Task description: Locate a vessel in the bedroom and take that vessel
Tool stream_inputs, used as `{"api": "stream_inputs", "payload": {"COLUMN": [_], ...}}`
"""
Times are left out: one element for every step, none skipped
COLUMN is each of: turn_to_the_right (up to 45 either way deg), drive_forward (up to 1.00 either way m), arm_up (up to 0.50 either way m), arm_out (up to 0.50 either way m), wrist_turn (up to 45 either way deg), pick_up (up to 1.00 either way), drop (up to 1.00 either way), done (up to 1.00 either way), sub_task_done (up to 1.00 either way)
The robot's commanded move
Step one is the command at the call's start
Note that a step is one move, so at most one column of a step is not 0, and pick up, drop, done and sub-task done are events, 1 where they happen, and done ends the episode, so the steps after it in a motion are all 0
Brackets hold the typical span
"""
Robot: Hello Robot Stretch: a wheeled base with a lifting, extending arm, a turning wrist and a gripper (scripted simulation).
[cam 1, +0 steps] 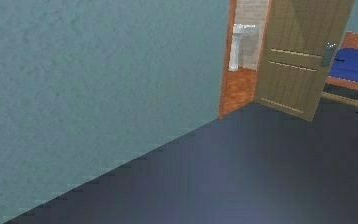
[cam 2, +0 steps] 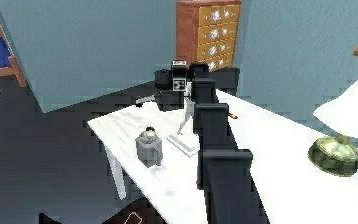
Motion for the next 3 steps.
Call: {"api": "stream_inputs", "payload": {"turn_to_the_right": [0.0, 0.0, 0.0], "drive_forward": [0.00, 0.00, 0.00], "arm_up": [-0.30, 0.00, 0.10], "arm_out": [0.00, 0.00, 0.00], "wrist_turn": [0.0, 0.0, 0.0], "pick_up": [0.00, 1.00, 0.00], "drop": [0.00, 0.00, 0.00], "done": [0.00, 0.00, 0.00], "sub_task_done": [0.00, 0.00, 0.00]}}
